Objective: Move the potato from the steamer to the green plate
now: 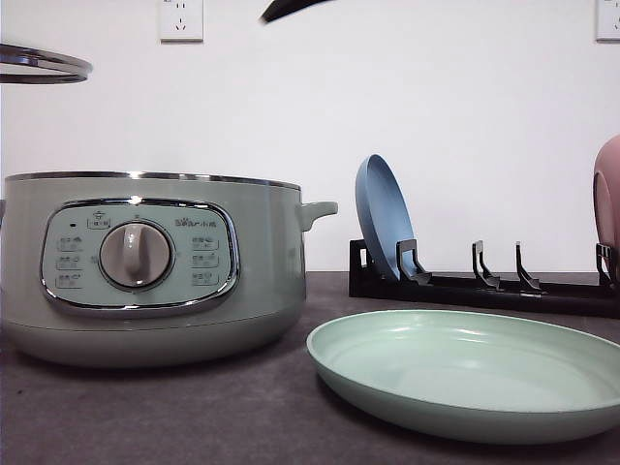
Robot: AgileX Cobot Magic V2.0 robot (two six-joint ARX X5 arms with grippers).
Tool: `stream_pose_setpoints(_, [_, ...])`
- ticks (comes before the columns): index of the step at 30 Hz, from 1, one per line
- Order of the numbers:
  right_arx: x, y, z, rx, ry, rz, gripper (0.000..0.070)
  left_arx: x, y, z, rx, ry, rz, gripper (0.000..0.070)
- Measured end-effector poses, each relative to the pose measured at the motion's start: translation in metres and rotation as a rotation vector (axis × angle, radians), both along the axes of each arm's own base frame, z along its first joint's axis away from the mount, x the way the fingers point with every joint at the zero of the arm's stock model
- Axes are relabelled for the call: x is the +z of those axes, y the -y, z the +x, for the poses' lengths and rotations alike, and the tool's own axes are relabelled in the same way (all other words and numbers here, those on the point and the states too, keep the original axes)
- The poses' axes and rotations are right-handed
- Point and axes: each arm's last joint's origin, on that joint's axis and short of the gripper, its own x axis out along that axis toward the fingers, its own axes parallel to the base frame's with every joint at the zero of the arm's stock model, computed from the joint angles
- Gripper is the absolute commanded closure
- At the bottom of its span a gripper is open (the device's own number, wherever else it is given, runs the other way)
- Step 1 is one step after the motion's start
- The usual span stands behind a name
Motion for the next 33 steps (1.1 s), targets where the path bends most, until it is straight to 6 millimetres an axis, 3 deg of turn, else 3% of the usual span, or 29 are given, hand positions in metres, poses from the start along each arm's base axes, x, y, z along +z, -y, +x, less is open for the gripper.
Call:
stream_pose_setpoints(7, [-0.032, -0.043, 0.038, -0.026, -0.032, -0.075, 0.0147, 0.0, -0.003, 0.0, 0.012, 0.0, 0.0, 0.07])
stream_pose_setpoints(14, [-0.073, -0.075, 0.057, -0.065, -0.056, -0.169, 0.0145, 0.0, -0.003, 0.0, 0.011, 0.0, 0.0, 0.07])
stream_pose_setpoints(21, [-0.111, -0.091, 0.065, -0.116, -0.077, -0.276, 0.0137, 0.0, -0.003, 0.0, 0.011, 0.0, 0.0, 0.07])
stream_pose_setpoints(29, [-0.119, -0.1, 0.061, -0.135, -0.04, -0.314, 0.0134, 0.0, -0.003, 0.0, 0.011, 0.0, 0.0, 0.07])
stream_pose_setpoints(33, [-0.132, -0.106, 0.062, -0.136, -0.047, -0.344, 0.0134, 0.0, -0.003, 0.0, 0.011, 0.0, 0.0, 0.07])
